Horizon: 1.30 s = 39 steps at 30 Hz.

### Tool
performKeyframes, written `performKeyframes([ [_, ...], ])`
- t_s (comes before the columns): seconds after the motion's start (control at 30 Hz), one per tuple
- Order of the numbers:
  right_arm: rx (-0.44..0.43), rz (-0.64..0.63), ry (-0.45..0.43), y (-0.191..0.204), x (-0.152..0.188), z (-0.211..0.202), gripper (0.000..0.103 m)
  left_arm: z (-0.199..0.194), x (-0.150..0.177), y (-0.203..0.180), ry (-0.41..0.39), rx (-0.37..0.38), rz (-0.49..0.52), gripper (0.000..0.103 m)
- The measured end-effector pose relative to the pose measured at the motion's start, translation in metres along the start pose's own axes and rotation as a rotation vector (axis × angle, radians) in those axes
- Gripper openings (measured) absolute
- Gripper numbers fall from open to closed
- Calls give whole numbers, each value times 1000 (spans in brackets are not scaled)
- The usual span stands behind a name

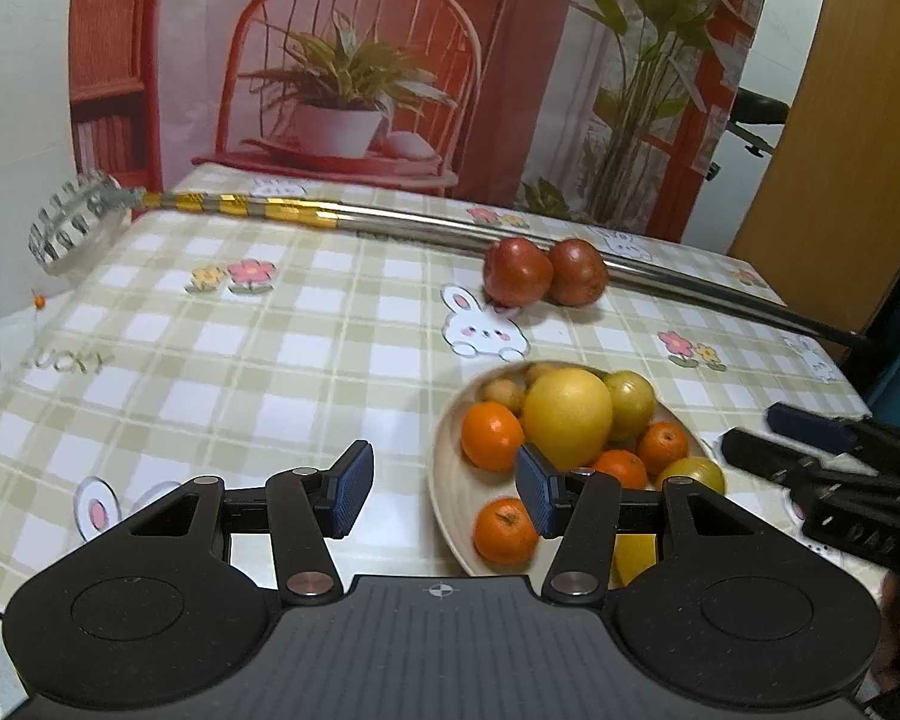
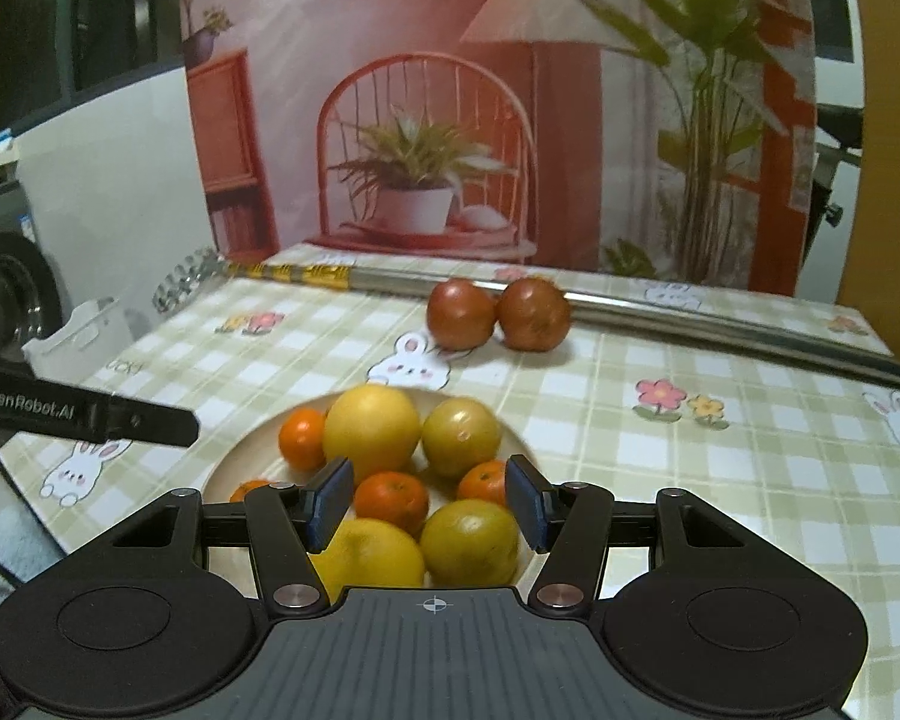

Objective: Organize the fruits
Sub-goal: 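Open the right tool to release the grapefruit onto the plate, then move both tools back toward the two red apples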

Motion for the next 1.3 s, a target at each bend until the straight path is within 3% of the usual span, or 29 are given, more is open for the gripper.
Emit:
performKeyframes([
  [0.7, 83, 93, -119, -84, -50, 22, 54, 22, -84, 7, -32, 3, 28, 55],
  [1.3, 82, 140, -107, -118, -68, 78, 54, 102, -122, -21, 26, 48, 76, 55],
])
Point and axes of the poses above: each gripper's, at about its wrist camera, not at the fingertips, and z roughly the way its jaws point, y to its left, x to its underside, the point moved 2 cm from there along z, roughly the way its jaws point, and after that the axes turned 2 degrees about -z, right-handed, at the moved point
